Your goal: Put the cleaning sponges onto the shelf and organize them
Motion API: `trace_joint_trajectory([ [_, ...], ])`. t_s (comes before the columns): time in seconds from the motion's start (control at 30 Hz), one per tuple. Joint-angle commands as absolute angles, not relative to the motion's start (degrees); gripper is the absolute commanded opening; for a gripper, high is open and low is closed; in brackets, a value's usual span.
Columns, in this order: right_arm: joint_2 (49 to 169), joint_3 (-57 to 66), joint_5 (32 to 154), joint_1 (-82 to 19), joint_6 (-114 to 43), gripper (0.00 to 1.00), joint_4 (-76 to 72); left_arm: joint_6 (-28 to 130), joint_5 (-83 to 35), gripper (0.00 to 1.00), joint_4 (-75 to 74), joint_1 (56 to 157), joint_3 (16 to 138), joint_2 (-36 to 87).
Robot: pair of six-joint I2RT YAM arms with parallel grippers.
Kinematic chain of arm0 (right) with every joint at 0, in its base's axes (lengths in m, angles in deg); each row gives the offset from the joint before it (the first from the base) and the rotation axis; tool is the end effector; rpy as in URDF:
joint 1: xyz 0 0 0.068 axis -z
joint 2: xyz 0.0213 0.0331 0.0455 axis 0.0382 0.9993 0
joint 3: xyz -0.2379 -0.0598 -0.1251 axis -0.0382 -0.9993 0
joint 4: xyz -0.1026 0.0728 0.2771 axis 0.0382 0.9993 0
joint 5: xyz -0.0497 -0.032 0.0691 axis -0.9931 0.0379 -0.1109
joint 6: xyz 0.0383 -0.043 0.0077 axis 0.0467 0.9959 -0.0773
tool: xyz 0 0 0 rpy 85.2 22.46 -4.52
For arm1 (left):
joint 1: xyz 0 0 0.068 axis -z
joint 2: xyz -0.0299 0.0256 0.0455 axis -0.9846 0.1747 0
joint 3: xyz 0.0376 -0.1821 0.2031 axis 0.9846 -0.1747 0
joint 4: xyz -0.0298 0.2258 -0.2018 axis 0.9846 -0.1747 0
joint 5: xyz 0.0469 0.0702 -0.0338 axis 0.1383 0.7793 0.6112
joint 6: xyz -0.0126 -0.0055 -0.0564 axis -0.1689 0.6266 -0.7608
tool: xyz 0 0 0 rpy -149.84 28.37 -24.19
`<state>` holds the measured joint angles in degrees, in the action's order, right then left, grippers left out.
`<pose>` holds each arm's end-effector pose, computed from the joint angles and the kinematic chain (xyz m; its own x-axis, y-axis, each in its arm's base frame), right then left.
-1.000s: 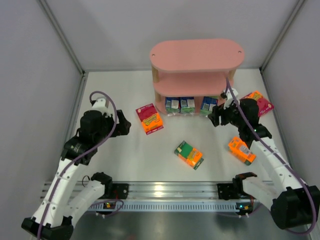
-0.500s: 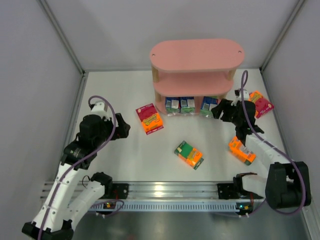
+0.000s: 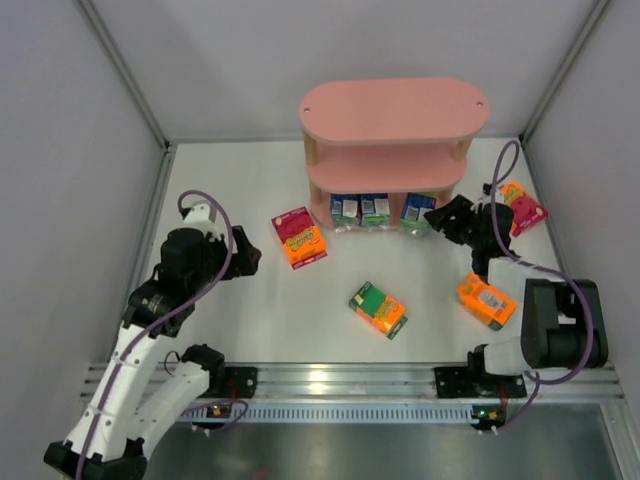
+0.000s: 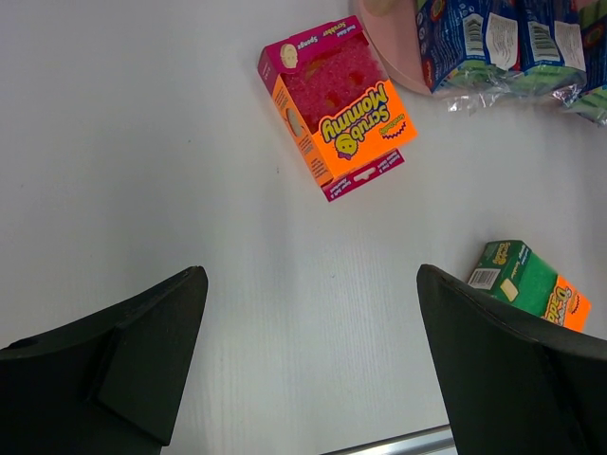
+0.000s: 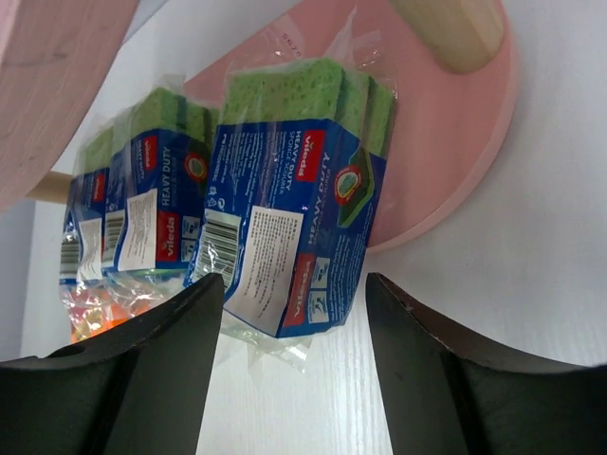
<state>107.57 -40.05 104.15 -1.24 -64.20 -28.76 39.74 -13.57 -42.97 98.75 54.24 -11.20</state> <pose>0.3142 0.0081 0.1546 -0.4734 0.5554 -0.6837 -0.0070 0.7738 0.6334 0.1758 -0.0581 0.3353 -0.5458 -0.2239 -0.8075 0.0818 0.9448 -0.3172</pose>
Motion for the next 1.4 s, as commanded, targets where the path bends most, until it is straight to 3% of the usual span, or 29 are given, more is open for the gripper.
trace_joint_trajectory([
  [0.0, 109.01, -40.12, 106.54, 0.10, -69.16, 0.62, -38.00, 38.95, -13.46, 0.98, -40.40, 98.57, 54.89, -11.03],
  [0.13, 111.64, -40.56, 108.73, 0.45, -71.19, 0.56, -41.77, 38.77, -13.46, 0.98, -40.40, 98.57, 54.89, -10.68],
  [0.23, 114.28, -40.21, 110.66, 0.63, -73.29, 0.45, -44.15, 38.68, -13.20, 0.98, -40.40, 98.57, 54.97, -10.51],
  [0.4, 116.83, -39.94, 110.76, 0.63, -73.65, 0.43, -44.94, 39.03, -13.11, 0.98, -40.40, 98.57, 55.15, -10.51],
  [0.53, 118.94, -39.24, 112.16, 0.71, -73.57, 0.28, -46.97, 39.04, -13.11, 0.98, -40.40, 98.57, 55.15, -10.24],
  [0.67, 121.05, -37.40, 113.04, 0.71, -72.77, 0.20, -48.20, 39.04, -13.11, 0.98, -40.40, 98.57, 55.24, -9.80],
  [1.37, 126.59, -32.38, 117.70, 0.45, -68.82, 0.16, -52.16, 39.56, -13.02, 0.98, -40.23, 98.57, 56.03, -7.78],
])
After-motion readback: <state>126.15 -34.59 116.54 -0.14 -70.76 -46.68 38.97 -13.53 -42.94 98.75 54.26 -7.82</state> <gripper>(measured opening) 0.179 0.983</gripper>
